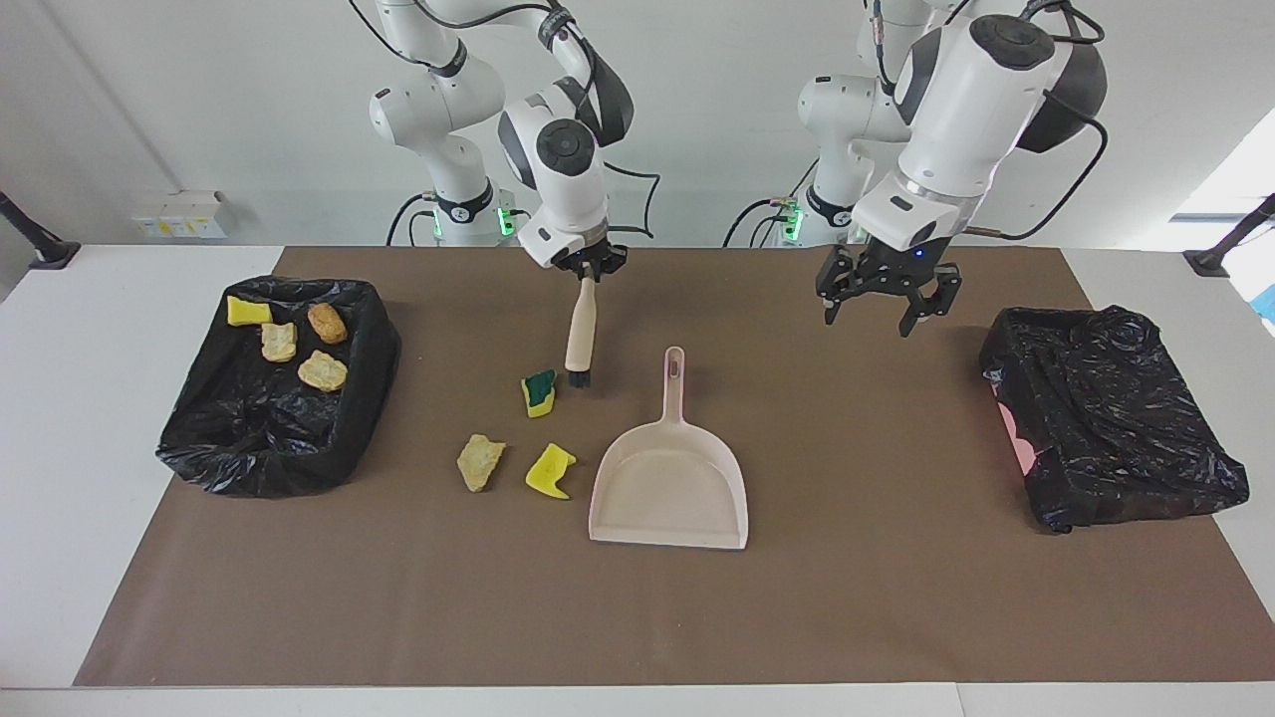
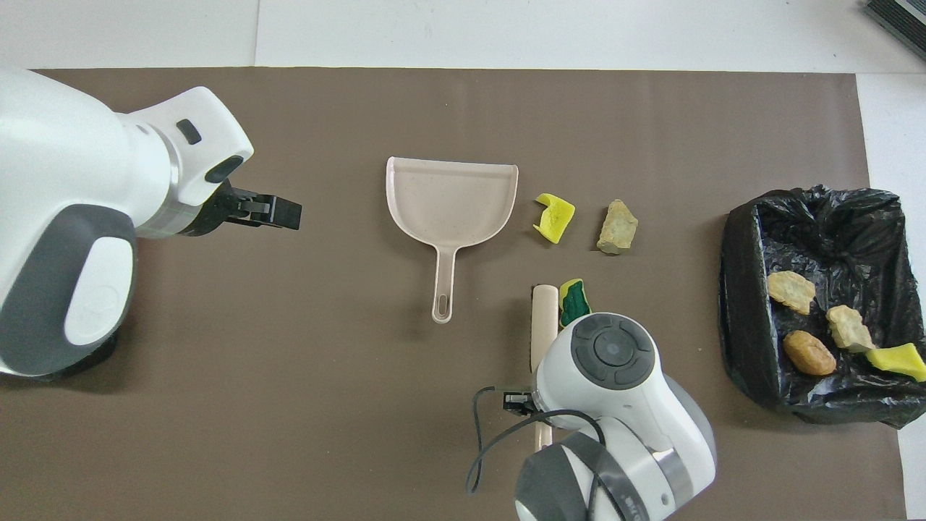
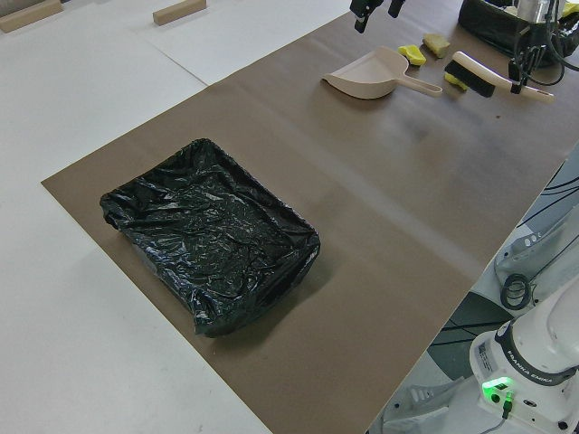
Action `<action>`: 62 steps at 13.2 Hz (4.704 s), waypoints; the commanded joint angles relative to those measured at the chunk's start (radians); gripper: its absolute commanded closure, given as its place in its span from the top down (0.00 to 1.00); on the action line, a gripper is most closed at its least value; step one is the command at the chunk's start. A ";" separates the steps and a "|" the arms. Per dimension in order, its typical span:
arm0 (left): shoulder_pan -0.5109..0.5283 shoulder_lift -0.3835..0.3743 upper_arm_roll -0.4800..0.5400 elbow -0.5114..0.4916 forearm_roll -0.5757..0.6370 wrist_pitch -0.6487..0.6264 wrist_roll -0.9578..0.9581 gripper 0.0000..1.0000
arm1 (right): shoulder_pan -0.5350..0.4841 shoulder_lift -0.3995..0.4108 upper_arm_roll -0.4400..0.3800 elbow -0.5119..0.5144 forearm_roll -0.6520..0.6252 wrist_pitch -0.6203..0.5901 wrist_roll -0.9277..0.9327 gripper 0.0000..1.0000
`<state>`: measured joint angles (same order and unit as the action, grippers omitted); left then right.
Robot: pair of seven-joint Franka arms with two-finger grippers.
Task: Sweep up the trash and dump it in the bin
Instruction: 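Grasp the brush with the right gripper while the left gripper grasps the dustpan, then sweep the tan piece toward the dustpan with the right gripper's brush, then sweep the sponges into the dustpan while the left gripper holds it close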
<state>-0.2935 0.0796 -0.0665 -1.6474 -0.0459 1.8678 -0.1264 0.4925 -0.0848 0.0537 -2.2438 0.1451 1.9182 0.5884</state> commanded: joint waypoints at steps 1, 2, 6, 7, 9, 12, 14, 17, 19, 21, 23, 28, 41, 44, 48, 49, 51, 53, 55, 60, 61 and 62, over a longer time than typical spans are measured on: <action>-0.085 0.083 0.014 0.003 0.009 0.091 -0.062 1.00 | -0.086 0.014 0.008 0.016 -0.097 -0.021 -0.064 0.00; -0.114 0.122 0.014 0.009 0.011 0.094 -0.073 1.00 | -0.129 0.019 0.009 0.016 -0.122 -0.018 -0.120 0.00; -0.222 0.236 0.014 -0.002 0.017 0.223 -0.252 1.00 | -0.287 0.071 0.008 0.036 -0.197 0.062 -0.275 0.00; -0.242 0.255 0.013 -0.015 0.015 0.247 -0.286 1.00 | -0.322 0.080 0.008 0.036 -0.208 0.097 -0.347 0.00; -0.294 0.243 0.013 -0.108 0.014 0.316 -0.317 1.00 | -0.371 0.141 0.008 0.082 -0.272 0.108 -0.424 0.00; -0.306 0.232 0.013 -0.170 0.008 0.375 -0.318 1.00 | -0.396 0.241 0.008 0.153 -0.312 0.139 -0.466 0.00; -0.323 0.227 0.013 -0.180 0.008 0.369 -0.323 1.00 | -0.391 0.241 0.009 0.153 -0.312 0.139 -0.470 0.00; -0.328 0.215 0.011 -0.207 0.008 0.364 -0.326 1.00 | -0.382 0.240 0.009 0.153 -0.318 0.127 -0.489 0.00; -0.348 0.221 0.011 -0.219 0.006 0.372 -0.344 1.00 | -0.377 0.225 0.017 0.138 -0.314 0.092 -0.501 0.00; -0.345 0.227 0.013 -0.207 0.006 0.373 -0.346 1.00 | -0.359 0.215 0.020 0.135 -0.300 0.053 -0.564 0.00; -0.343 0.229 0.013 -0.206 0.006 0.375 -0.363 0.75 | -0.356 0.211 0.020 0.127 -0.279 0.050 -0.596 0.00; -0.340 0.229 0.013 -0.196 0.017 0.363 -0.365 0.00 | -0.325 0.200 0.020 0.119 -0.203 0.044 -0.591 0.00; -0.040 -0.009 0.019 -0.204 0.023 0.024 0.678 0.00 | -0.365 0.058 0.017 0.026 -0.203 -0.082 -0.482 0.00; -0.030 -0.026 0.019 -0.232 0.023 0.014 0.922 0.00 | -0.335 -0.001 0.018 -0.085 -0.202 0.016 -0.403 0.00; -0.058 -0.057 0.016 -0.360 0.021 0.051 1.002 0.00 | -0.224 0.048 0.018 -0.086 -0.164 0.105 -0.270 0.00; -0.075 -0.058 0.016 -0.389 0.020 0.085 0.990 0.00 | -0.200 0.068 0.018 -0.079 -0.163 0.117 -0.231 0.00; -0.114 -0.063 0.016 -0.457 0.020 0.170 0.961 0.00 | -0.169 0.115 0.018 -0.050 -0.147 0.134 -0.204 0.00; -0.130 -0.061 0.016 -0.471 0.020 0.221 0.927 0.00 | -0.125 0.161 0.018 -0.020 -0.119 0.159 -0.158 0.00; -0.151 -0.046 0.016 -0.474 0.020 0.224 0.918 0.00 | -0.101 0.175 0.020 0.003 -0.089 0.163 -0.150 0.00; -0.165 -0.046 0.016 -0.506 0.020 0.281 0.866 0.00 | -0.016 0.197 0.020 0.030 0.048 0.163 -0.237 0.00; -0.165 -0.046 0.016 -0.508 0.020 0.281 0.864 0.00 | -0.014 0.200 0.020 0.042 0.089 0.156 -0.290 0.00; -0.165 -0.047 0.016 -0.509 0.020 0.281 0.863 0.00 | -0.012 0.206 0.020 0.058 0.115 0.145 -0.336 0.00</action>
<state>-0.4450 0.0618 -0.0613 -2.1262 -0.0388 2.1209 0.7595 0.4819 0.0906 0.0725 -2.2182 0.1928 2.0671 0.3516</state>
